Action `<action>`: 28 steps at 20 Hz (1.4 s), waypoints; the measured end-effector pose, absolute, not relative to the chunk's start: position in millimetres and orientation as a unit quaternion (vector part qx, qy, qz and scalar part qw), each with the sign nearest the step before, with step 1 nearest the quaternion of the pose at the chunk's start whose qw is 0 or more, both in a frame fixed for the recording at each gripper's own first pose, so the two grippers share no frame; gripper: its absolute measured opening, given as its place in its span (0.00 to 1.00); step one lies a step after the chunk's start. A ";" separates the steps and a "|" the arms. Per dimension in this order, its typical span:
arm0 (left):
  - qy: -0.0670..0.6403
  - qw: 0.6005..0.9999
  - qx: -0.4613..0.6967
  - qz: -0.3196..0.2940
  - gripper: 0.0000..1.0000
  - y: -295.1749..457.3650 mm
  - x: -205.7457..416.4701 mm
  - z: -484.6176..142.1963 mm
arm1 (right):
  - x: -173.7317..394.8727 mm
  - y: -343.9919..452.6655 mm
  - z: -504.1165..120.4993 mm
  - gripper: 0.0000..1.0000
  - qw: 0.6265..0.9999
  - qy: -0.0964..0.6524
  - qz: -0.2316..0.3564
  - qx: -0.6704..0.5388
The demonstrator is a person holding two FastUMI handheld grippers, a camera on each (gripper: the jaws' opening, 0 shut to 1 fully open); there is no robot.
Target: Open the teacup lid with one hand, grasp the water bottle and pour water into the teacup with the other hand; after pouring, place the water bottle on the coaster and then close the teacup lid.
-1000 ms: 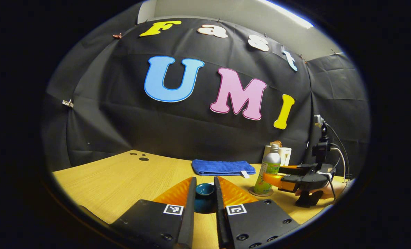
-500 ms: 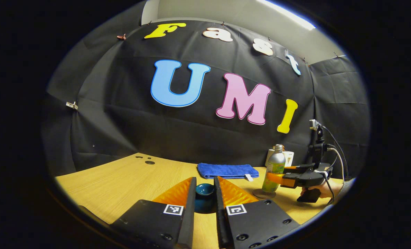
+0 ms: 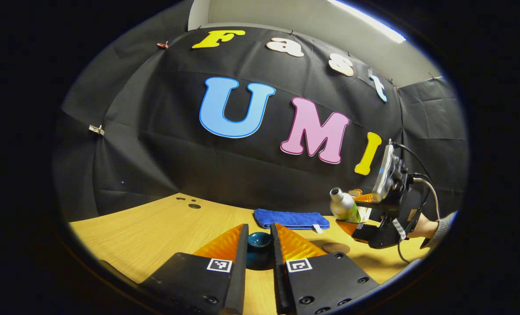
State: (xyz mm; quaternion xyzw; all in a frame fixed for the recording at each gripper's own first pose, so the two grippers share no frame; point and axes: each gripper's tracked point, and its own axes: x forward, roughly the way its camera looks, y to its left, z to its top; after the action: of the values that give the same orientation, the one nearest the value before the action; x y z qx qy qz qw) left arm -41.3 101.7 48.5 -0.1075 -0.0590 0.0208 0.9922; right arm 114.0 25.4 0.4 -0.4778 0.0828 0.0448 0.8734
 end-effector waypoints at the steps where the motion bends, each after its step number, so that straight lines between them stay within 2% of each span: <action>1: -0.058 0.992 -0.107 0.022 0.31 103.1 -41.7 48.5 | 112.7 29.7 -4.5 0.80 0.860 0.083 0.051 -0.500; 5: -0.055 0.992 -0.111 0.024 0.31 106.5 -41.6 46.5 | 123.5 44.1 -32.9 0.80 0.802 0.088 0.072 -0.586; 6: -0.053 0.992 -0.111 0.024 0.31 107.0 -40.7 45.5 | 125.7 42.9 -39.9 0.76 0.783 0.094 0.076 -0.611; 8: -0.051 0.992 -0.114 0.023 0.31 106.9 -40.0 44.2 | 128.3 43.9 -45.1 0.80 0.759 0.097 0.081 -0.639; 16: -0.045 0.992 -0.115 0.025 0.31 109.0 -38.5 41.7 | 132.0 54.8 -52.1 0.78 0.682 0.081 0.098 -0.720; 18: -0.045 0.992 -0.116 0.022 0.31 107.8 -38.7 41.6 | 133.7 55.2 -51.1 0.78 0.662 0.076 0.098 -0.739; 19: -0.044 0.992 -0.116 0.020 0.31 107.1 -38.1 40.3 | 134.1 55.4 -50.1 0.82 0.656 0.073 0.098 -0.744; 20: -0.043 0.992 -0.116 0.020 0.31 107.1 -37.9 40.3 | 135.0 55.6 -49.3 0.78 0.648 0.071 0.098 -0.752; 24: -0.043 0.992 -0.116 0.021 0.31 107.5 -38.2 41.6 | 136.4 56.8 -43.8 0.78 0.607 0.054 0.096 -0.787; 26: -0.043 0.992 -0.115 0.020 0.31 107.6 -38.2 42.1 | 138.0 56.6 -43.2 0.82 0.598 0.050 0.096 -0.795; 28: -0.042 0.992 -0.116 0.020 0.31 107.3 -38.3 41.3 | 138.6 56.3 -40.4 0.78 0.592 0.047 0.094 -0.799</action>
State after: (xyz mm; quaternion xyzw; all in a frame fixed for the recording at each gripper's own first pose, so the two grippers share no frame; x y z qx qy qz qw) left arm -38.3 107.3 41.3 -0.1156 -0.0425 0.0195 0.9922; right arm 138.6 56.3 -40.4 -0.7993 0.0475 0.0945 0.5915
